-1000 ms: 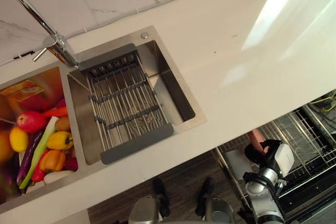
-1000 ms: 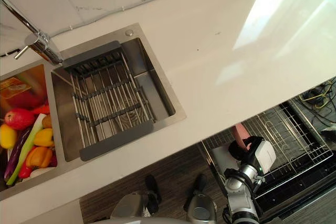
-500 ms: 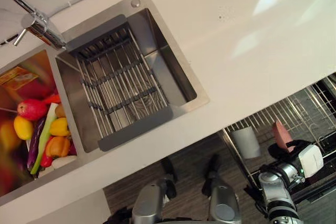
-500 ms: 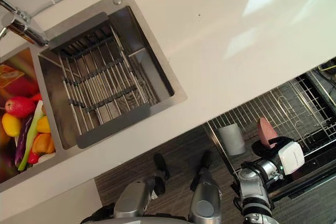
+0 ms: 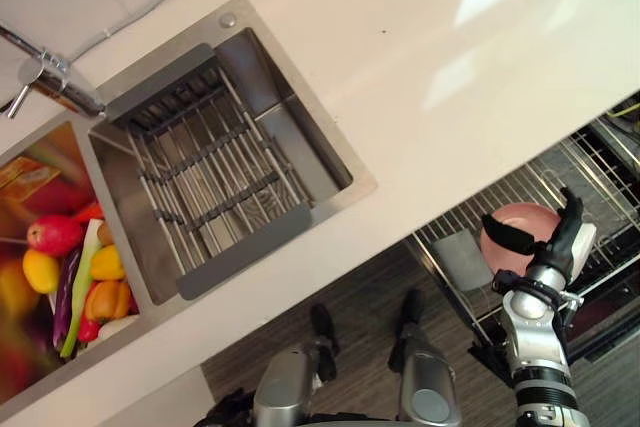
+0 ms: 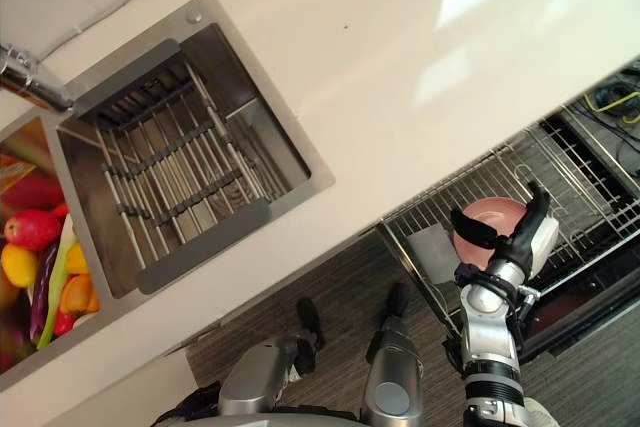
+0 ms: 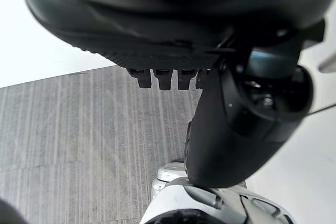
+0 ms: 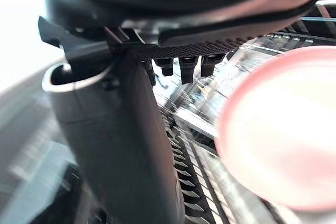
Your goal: Walk over to the sink, pick up the cup, carry it to the dishwasher, place the cup inside the dishwasher, then close the dishwasher door
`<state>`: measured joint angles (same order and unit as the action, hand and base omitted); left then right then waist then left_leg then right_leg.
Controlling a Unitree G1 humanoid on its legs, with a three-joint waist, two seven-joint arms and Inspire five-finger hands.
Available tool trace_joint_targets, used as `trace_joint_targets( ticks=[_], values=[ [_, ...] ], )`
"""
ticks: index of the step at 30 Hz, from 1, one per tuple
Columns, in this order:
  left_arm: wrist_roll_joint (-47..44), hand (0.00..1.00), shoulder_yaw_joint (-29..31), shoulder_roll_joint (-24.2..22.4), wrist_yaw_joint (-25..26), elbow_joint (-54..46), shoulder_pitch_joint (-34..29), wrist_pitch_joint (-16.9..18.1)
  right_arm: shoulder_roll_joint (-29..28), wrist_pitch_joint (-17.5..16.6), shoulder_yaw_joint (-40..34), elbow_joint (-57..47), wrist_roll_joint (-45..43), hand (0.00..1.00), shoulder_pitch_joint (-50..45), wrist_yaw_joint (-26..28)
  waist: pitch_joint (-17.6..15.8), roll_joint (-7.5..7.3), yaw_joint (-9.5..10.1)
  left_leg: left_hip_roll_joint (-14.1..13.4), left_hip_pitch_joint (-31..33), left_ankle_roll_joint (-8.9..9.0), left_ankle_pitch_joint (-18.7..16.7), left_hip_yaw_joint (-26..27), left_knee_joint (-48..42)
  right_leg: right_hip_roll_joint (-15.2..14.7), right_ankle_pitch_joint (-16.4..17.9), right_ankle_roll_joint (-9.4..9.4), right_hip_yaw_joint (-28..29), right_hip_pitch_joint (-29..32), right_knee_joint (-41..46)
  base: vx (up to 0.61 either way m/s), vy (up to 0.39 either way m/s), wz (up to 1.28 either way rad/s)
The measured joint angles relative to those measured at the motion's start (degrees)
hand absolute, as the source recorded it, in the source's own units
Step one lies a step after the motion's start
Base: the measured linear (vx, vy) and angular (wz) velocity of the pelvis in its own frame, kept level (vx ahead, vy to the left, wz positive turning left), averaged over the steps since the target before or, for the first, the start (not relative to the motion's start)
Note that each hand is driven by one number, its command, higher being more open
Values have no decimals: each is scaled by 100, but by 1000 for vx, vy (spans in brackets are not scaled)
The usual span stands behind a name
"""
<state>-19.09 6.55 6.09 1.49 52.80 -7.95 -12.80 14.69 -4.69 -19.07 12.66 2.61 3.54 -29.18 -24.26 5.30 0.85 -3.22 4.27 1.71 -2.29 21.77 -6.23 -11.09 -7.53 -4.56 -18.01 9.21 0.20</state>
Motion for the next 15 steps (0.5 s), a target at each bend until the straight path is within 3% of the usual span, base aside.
trace_joint_targets(
  ticks=[3,5,8,12,15],
  values=[
    [12,100,117,39,16,60,-49,-15,-6,-3,-503,-498,-295,100,-344,-23,89,-151,-93,0,-76,-35,-66,2,-24,30,-121,-66,-15,-174,-208,15,6,-2],
    [13,100,321,69,17,90,-145,-35,-20,-9,-1084,-830,-384,100,-458,-258,228,-351,-164,-6,-155,-61,-158,151,-29,68,-198,-54,90,-220,-319,48,23,-27],
    [15,100,400,116,38,133,-199,-118,-14,-105,-1825,-953,-680,100,-491,-604,374,-476,-266,-14,-291,-64,-244,245,-59,88,-249,-58,173,-341,-384,60,23,-23],
    [51,100,490,161,111,138,-322,-278,0,-261,-3019,-487,-1572,100,-804,-978,768,-611,-462,-34,-505,-39,-392,266,-102,110,-237,-73,187,-566,-435,38,26,-8],
    [48,100,560,178,159,139,-362,-460,-42,-467,-3347,275,-2393,100,-1042,-824,971,-662,-524,-28,-649,-35,-446,352,-103,99,-219,-88,217,-674,-463,-15,17,-14]
  ],
)
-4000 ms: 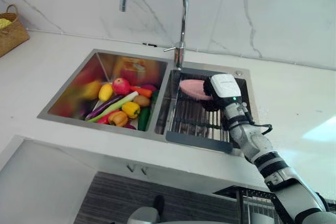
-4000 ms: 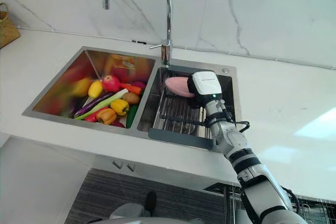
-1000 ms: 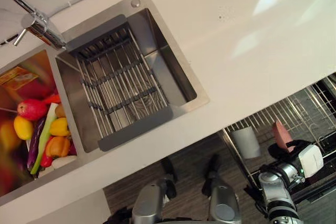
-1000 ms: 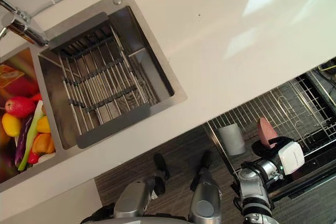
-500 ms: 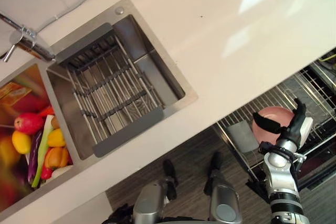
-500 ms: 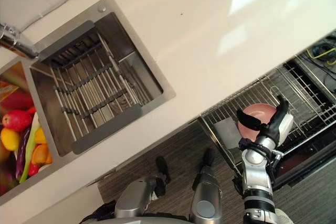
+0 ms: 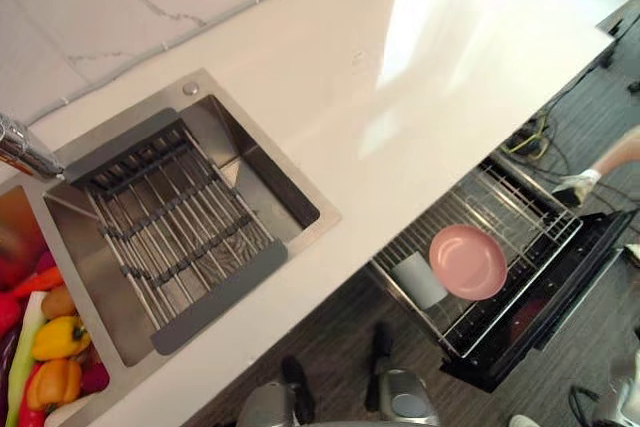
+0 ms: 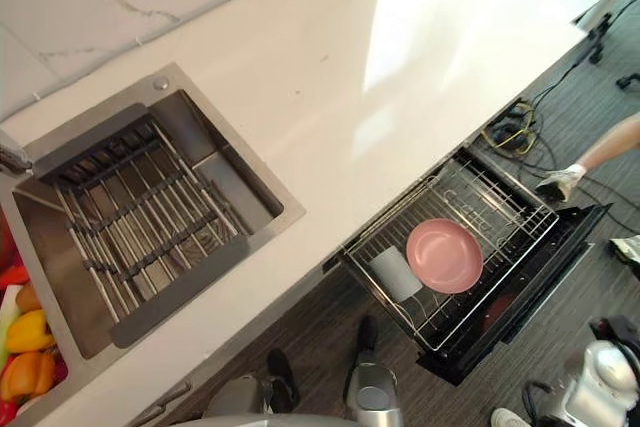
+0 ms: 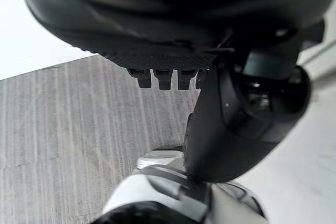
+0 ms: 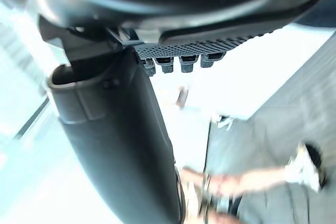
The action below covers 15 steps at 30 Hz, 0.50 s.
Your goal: Walk over to the sink, pick up the cup, carry it to the dishwasher, place the cup inside the dishwasher, then close the dishwasher door
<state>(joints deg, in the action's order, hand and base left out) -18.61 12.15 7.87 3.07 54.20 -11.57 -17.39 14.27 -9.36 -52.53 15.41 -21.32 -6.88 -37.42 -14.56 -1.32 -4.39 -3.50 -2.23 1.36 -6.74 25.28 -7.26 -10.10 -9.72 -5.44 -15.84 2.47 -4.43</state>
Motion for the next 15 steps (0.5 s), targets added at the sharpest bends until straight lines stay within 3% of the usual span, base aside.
trace_joint_targets(
  ticks=[5,9,10,11,15],
  values=[
    [-4,100,-14,-64,154,43,-48,-139,-950,-154,261,364,-1996,100,-249,1288,208,62,-103,-6,-97,49,-30,108,59,-31,68,41,-23,-54,-55,-88,-5,-13],
    [-29,100,-29,-156,181,183,-77,45,-1573,-135,1381,347,-2136,100,-273,1961,249,131,-34,-6,-75,94,-2,81,107,-51,39,81,-185,-54,-56,-71,-24,1],
    [-42,100,-46,-187,180,181,-76,122,-1605,-72,1829,343,-2129,100,-267,2145,285,192,61,-5,-49,97,2,23,110,-53,39,80,-237,-56,-58,-24,-26,26],
    [-45,100,-97,-209,172,166,-81,209,-1651,-75,2016,284,-1905,100,-277,2110,302,224,165,6,-9,97,16,-94,113,-66,41,78,-338,-70,-60,-2,-17,34],
    [-57,100,-97,-206,130,190,-109,331,-1506,158,2181,268,-1907,100,-340,2229,324,266,198,64,46,-3,177,-315,249,-115,-1,22,-566,-82,-45,34,-3,34]
  ],
)
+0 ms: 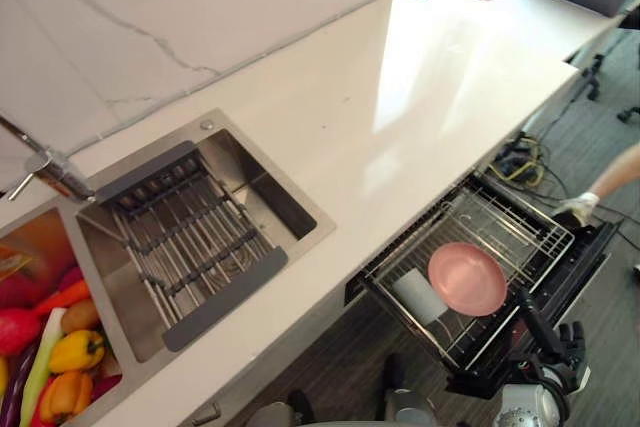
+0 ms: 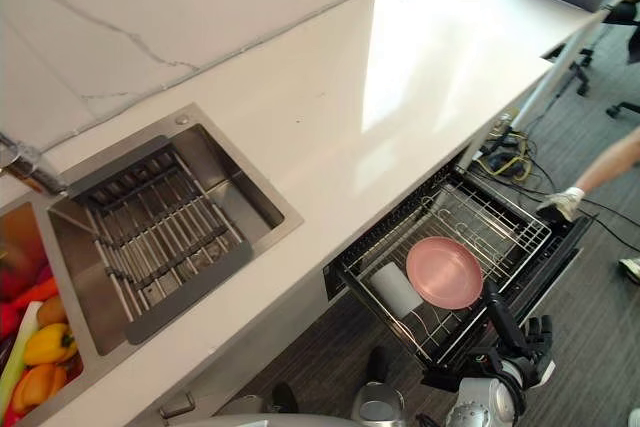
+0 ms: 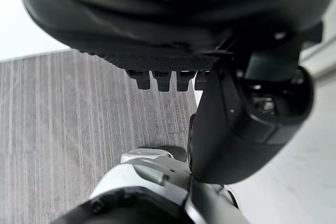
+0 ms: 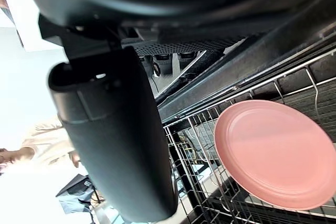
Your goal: Walk over to the sink, pick up the cup, carry it to the dishwasher, place the cup inside the dishwasher, then close the dishwasher door
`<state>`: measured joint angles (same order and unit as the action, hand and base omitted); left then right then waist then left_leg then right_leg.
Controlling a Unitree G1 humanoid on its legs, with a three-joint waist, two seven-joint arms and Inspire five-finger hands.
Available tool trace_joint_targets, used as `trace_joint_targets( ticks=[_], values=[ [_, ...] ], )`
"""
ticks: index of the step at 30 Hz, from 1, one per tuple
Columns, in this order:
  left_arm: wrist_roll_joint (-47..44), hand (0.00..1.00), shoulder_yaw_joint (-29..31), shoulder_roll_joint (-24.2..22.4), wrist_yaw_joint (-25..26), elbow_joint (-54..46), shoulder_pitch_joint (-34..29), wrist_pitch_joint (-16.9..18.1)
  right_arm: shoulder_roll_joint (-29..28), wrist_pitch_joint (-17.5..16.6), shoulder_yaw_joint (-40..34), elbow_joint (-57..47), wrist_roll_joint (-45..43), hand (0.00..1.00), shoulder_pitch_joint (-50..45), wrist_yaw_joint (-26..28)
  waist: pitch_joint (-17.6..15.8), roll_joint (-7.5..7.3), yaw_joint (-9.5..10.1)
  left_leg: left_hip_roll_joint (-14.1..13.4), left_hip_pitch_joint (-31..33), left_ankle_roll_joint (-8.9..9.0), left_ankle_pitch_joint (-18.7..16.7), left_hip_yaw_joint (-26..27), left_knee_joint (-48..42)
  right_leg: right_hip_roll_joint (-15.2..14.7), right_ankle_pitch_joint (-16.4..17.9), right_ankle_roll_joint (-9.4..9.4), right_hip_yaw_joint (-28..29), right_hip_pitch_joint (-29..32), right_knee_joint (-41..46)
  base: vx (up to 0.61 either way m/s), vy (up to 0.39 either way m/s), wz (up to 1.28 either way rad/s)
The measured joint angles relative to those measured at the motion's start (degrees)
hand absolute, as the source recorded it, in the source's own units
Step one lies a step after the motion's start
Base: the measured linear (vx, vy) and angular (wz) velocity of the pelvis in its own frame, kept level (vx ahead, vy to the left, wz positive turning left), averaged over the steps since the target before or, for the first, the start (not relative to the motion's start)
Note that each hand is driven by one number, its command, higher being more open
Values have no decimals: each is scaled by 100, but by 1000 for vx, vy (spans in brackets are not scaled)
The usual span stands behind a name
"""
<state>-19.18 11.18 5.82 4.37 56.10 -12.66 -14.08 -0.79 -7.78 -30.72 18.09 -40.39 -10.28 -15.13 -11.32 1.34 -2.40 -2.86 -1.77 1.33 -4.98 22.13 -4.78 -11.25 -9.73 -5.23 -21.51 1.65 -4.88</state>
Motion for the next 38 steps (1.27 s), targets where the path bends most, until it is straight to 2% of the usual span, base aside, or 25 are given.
trace_joint_targets(
  ticks=[5,9,13,16,18,22,26,31,32,35,38],
  values=[
    [64,100,-39,-16,-100,34,-3,144,424,299,338,417,1,100,75,220,-36,61,32,161,39,-96,163,-441,131,-117,28,-85,-472,-171,4,11,25,46],
    [126,100,-52,-42,-119,35,-24,211,822,334,658,788,-1,100,609,282,-91,171,231,280,45,-105,349,-739,358,-216,52,-139,-771,-257,-1,-65,24,39],
    [169,100,-54,-129,-222,34,-54,208,972,433,907,904,-91,100,1267,335,-169,341,329,288,172,-49,487,-992,440,-220,72,-120,-1025,-255,-1,-65,-12,36],
    [315,100,-50,-216,-259,33,-131,210,1157,512,974,965,-349,100,1494,686,-172,481,386,260,236,-43,592,-1138,475,-187,52,-93,-1175,-255,4,-2,-15,22],
    [343,100,-40,-205,-285,95,-150,185,1185,593,1141,964,-468,100,1457,1062,-174,478,367,206,238,-68,646,-1139,471,-146,37,-51,-1182,-257,6,-5,-13,-2],
    [342,100,-25,-195,-342,186,-149,247,1173,716,1756,833,-570,100,1456,1592,-170,488,367,116,276,32,696,-1172,496,-36,91,-4,-1208,-259,-2,-74,-23,2],
    [348,100,-31,-209,-397,135,-162,372,1108,784,1863,783,-536,100,1439,1514,-177,509,435,-7,276,119,756,-1219,574,75,163,106,-1181,-246,-21,-89,-39,3],
    [274,100,-38,-162,-423,32,-248,384,1271,943,2869,487,146,100,836,1638,-95,498,449,-292,209,253,845,-1215,644,387,293,302,-1147,-246,-24,31,-84,-8],
    [234,100,-49,-151,-477,30,-242,369,1265,1101,3144,529,543,100,667,1746,-28,491,453,-327,196,291,858,-1209,680,448,335,357,-1167,-247,-24,91,-78,2],
    [-239,100,-76,-134,-757,29,-246,380,1025,1415,3576,1119,1520,100,456,1970,82,491,492,-430,135,404,888,-1219,771,555,395,345,-1222,-272,-1,103,-55,4],
    [-632,100,-269,-62,-984,28,-260,362,885,1483,3590,1959,2245,100,323,2016,85,471,550,-428,18,440,914,-1350,863,550,458,290,-1369,-423,6,114,-7,20]
  ],
)
